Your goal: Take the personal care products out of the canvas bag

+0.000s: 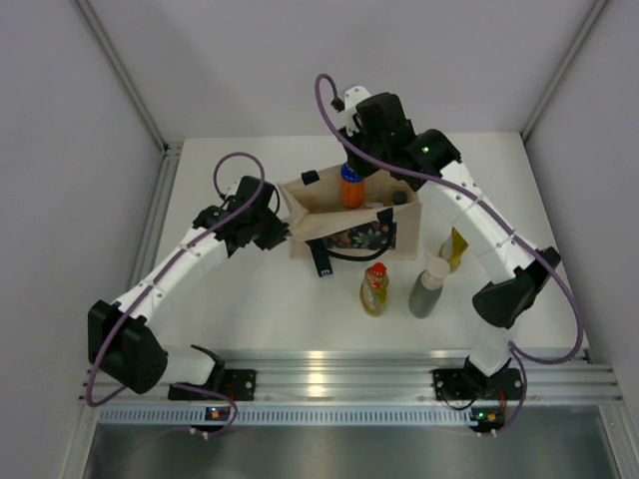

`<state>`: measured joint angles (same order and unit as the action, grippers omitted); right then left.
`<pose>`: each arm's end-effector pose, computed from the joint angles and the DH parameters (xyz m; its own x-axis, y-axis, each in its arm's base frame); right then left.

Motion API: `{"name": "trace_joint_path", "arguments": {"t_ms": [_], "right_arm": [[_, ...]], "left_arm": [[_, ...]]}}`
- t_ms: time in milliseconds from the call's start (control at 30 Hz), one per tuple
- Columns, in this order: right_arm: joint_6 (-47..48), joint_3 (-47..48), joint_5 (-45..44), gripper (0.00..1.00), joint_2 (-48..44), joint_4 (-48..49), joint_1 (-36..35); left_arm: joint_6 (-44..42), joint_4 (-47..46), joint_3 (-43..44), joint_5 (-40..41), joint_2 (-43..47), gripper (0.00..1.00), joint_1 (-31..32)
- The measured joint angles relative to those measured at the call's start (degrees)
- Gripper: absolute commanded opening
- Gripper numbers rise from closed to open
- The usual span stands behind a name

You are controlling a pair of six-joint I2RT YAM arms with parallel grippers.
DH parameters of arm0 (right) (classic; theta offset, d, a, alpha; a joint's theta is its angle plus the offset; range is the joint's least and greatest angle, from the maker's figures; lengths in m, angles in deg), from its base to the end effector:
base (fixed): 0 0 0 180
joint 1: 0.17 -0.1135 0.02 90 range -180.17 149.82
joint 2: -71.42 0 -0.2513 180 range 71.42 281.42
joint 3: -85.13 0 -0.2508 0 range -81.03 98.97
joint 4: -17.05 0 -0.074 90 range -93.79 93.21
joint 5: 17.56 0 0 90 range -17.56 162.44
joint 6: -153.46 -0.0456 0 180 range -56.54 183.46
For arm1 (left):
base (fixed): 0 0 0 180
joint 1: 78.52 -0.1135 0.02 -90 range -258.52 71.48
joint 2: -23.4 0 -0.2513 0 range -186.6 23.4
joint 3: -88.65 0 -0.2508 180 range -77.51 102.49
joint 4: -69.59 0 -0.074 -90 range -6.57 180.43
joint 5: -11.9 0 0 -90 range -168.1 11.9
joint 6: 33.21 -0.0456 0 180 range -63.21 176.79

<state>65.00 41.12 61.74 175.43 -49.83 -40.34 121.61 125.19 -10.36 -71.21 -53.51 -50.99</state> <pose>0.3042 0.2458 0.4222 -0.4231 -0.3918 -0.8170 -0.5290 0.8388 -0.1282 0.2574 -0.1280 0.2827 -0.6507 -0.6740 -0.3497 -0.4611 0.7167 -0.5232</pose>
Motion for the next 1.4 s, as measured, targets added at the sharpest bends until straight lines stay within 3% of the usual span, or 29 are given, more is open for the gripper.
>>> {"name": "trace_joint_path", "arguments": {"t_ms": [533,967,1133,1400], "right_arm": [[2.0,3.8,7.3,0.00,-11.8,-3.0,-2.1],[5.7,1.2,14.6,0.00,-16.4,-4.9,-12.6],[6.4,-9.8,15.5,0.00,-19.7,-2.6,-18.5],[6.2,-41.9,16.6,0.00,-28.8,13.3,-23.7]], "left_arm": [[-0.5,0.3,2.4,0.2,-2.3,0.00,-0.2],[-0.7,0.8,3.3,0.2,-2.8,0.00,-0.2],[-0.7,0.9,3.5,0.2,-2.9,0.00,-0.2],[-0.8,1.0,3.5,0.2,-2.9,0.00,-0.2]]}}
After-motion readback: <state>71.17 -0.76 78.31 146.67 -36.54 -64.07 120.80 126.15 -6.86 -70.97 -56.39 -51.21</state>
